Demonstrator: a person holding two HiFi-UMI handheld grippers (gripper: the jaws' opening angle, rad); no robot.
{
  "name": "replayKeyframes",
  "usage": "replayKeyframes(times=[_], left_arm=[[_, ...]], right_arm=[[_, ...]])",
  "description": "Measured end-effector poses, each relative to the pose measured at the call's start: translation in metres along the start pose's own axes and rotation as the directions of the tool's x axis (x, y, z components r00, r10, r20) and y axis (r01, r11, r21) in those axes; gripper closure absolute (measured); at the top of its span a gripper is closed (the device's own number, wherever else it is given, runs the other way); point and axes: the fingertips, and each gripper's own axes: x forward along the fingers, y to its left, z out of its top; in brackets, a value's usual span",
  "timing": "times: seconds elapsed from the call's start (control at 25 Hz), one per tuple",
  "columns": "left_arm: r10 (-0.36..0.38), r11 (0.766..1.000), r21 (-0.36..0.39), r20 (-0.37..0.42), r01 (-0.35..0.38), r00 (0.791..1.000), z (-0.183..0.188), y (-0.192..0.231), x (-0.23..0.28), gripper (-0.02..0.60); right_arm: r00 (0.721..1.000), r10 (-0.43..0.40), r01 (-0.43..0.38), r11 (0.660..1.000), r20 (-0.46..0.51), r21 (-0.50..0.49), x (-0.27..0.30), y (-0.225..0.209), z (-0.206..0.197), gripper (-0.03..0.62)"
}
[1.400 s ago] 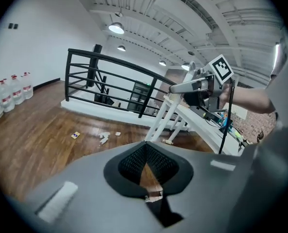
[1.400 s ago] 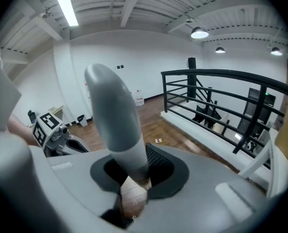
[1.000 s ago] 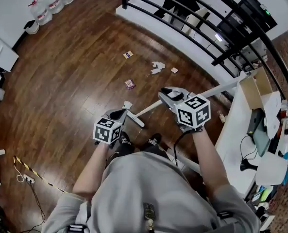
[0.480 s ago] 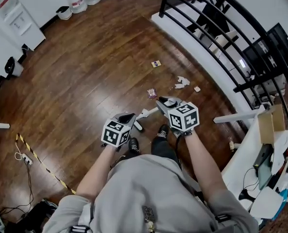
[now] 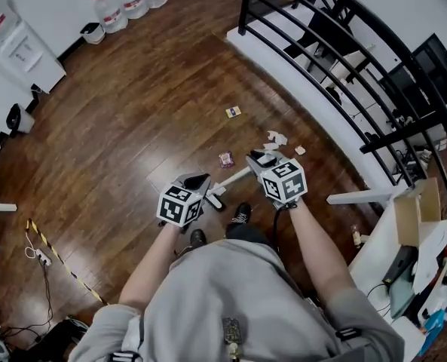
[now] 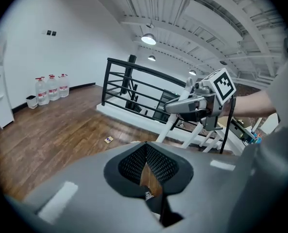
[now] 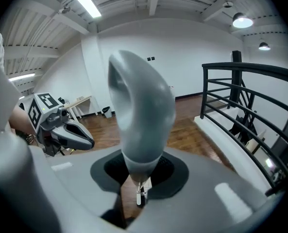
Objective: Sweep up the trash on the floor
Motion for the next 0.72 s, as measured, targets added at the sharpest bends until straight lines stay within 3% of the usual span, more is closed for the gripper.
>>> replayKeyframes(times=[0.28,0.72], left_arm=[[-0.013,0.999,0.049,-0.027,0.015,1.000,0.037,-0.031,0.045,0.577],[-0.016,0.997,0.073,-0.079,0.021,0.997,0.055,-0.053,0.086,0.577]], right_arm=[[0.997,-0.078,0.078,0.997,0.007,-0.020,-0.020,-0.087,0.012,0.530],[0.981,-0.190,0.190,0.982,0.044,-0.008,-0.061,-0.196,0.031,0.530]])
